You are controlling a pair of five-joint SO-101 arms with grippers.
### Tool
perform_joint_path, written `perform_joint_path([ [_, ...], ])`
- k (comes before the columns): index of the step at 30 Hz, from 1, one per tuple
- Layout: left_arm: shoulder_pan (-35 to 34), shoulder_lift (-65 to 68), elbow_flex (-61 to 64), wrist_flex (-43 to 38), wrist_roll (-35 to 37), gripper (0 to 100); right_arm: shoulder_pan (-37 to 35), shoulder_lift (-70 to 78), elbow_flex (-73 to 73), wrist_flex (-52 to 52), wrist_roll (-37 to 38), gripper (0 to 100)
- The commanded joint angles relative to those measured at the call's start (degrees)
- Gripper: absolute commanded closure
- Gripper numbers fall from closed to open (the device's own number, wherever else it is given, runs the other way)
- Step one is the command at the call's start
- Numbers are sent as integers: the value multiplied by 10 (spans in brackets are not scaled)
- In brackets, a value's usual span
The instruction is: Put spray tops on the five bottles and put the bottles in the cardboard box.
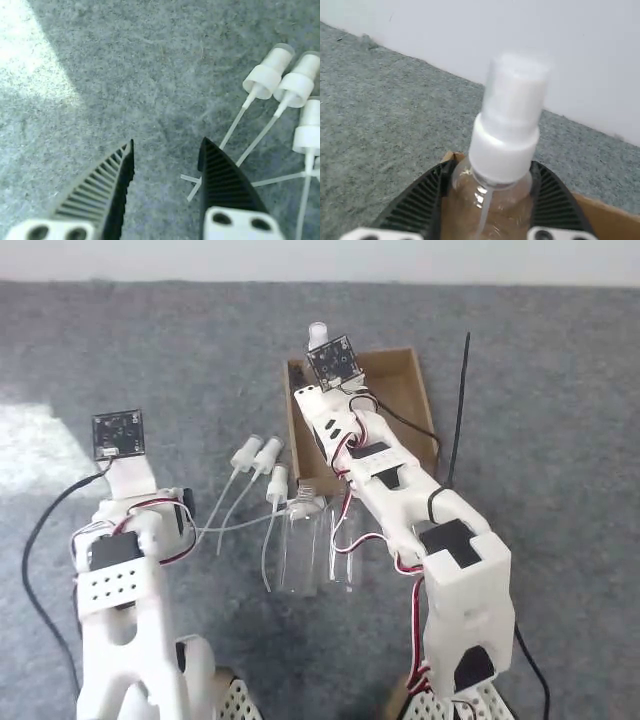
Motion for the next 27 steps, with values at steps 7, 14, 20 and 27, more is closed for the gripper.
perform_joint_path([
  [7,4,-18,-3,-14,-2,804,1,-12,-36,6,7,789],
  [14,4,-18,-3,-14,-2,804,1,-14,-33,6,8,712],
  [20,4,-16,-3,-14,-2,804,1,-17,-33,6,9,712],
  [27,4,-15,-3,-14,-2,804,0,-40,-33,6,10,712],
])
